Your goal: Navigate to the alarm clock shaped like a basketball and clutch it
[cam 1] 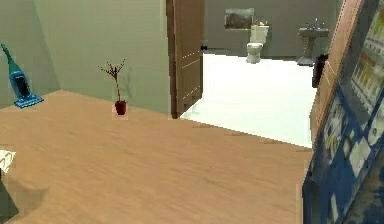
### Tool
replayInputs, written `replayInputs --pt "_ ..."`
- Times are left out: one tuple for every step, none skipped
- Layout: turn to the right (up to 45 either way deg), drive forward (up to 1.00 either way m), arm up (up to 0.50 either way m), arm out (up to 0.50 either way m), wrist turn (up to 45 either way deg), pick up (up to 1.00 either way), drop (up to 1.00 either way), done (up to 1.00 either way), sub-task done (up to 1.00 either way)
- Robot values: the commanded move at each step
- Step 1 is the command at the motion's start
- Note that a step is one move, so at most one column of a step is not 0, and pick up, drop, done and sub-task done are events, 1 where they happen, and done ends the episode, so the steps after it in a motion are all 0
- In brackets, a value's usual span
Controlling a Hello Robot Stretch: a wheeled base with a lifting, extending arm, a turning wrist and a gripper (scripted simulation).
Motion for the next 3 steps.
replayInputs --pt "-45.0 0.0 0.0 0.0 0.0 0.0 0.0 0.0 0.0" --pt "-42.0 0.0 0.0 0.0 0.0 0.0 0.0 0.0 0.0" --pt "0.0 0.55 0.0 0.0 0.0 0.0 0.0 0.0 0.0"
